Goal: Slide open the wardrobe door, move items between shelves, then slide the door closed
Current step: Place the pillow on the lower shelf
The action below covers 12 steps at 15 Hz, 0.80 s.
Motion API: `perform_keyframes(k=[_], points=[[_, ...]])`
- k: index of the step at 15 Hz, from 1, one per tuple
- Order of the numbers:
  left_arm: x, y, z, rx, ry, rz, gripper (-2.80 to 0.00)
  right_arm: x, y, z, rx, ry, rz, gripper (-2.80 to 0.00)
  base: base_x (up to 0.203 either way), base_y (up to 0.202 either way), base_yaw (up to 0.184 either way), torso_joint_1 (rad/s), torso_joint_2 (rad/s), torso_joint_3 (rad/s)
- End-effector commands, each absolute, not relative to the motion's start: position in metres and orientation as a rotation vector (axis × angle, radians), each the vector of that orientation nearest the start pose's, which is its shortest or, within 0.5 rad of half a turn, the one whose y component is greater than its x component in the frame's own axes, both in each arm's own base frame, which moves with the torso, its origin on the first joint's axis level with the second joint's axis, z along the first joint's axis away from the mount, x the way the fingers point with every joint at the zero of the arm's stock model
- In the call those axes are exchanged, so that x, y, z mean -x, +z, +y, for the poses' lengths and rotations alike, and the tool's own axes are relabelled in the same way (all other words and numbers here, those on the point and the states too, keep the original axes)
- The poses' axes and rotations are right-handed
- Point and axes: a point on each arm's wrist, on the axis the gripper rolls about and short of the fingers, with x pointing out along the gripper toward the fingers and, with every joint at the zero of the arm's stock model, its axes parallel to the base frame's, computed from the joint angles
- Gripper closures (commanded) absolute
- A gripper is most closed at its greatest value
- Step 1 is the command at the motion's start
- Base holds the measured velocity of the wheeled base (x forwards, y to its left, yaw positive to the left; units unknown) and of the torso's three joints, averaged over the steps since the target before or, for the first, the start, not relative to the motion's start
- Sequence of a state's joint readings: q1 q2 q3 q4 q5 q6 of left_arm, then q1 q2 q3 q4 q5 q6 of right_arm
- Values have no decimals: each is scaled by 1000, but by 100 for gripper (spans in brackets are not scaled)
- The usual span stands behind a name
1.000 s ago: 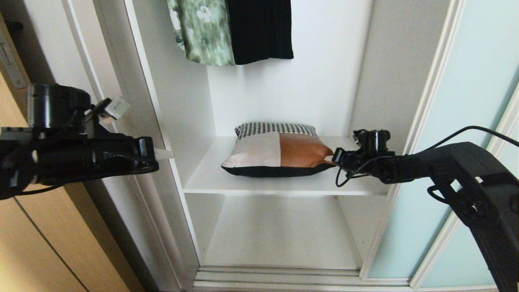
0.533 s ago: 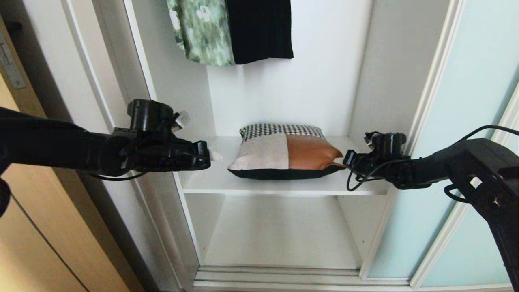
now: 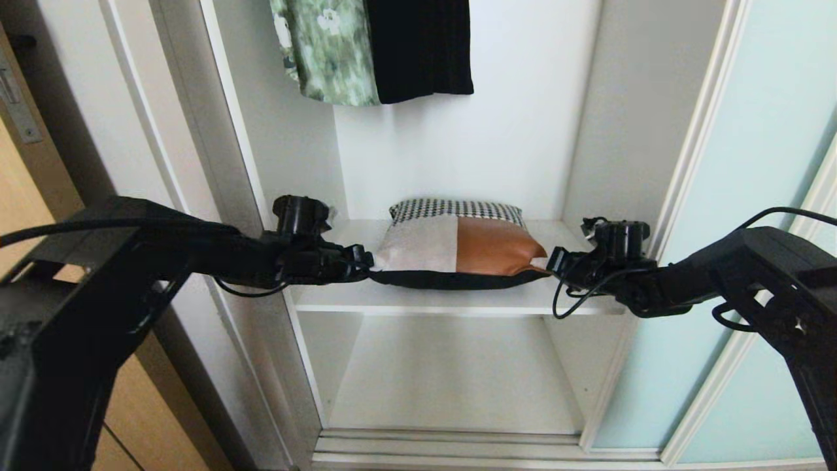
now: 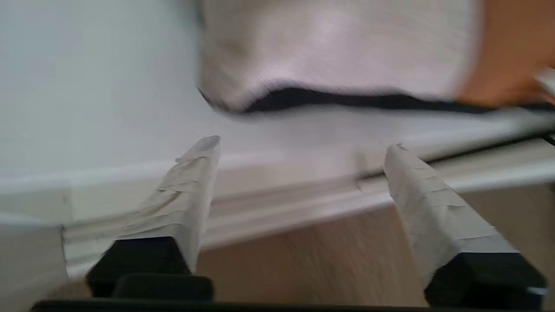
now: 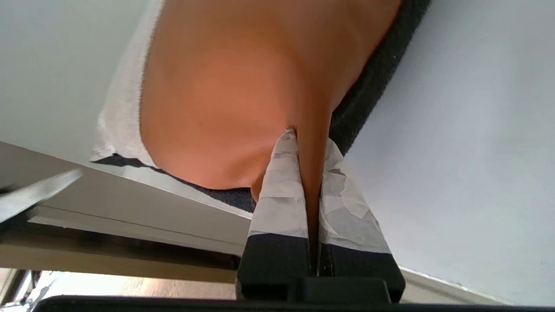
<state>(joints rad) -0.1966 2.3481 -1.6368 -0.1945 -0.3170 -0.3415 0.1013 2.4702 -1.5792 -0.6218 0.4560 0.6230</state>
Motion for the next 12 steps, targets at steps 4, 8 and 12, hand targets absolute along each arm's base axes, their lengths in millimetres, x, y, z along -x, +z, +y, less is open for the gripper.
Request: perform_keyframes(k=[4,8,12], points=[[-515,60,-105,349,-365,564,-280,-497,65,61,-657,454,439,0,0,0,0,0,0,0],[-527,56,-105,335,-379,470,-280,-496,65,60,-661,454,442,0,0,0,0,0,0,0],[-532,44,-106,325,-398,427,-280,-496,64,60,-661,454,445,0,0,0,0,0,0,0]])
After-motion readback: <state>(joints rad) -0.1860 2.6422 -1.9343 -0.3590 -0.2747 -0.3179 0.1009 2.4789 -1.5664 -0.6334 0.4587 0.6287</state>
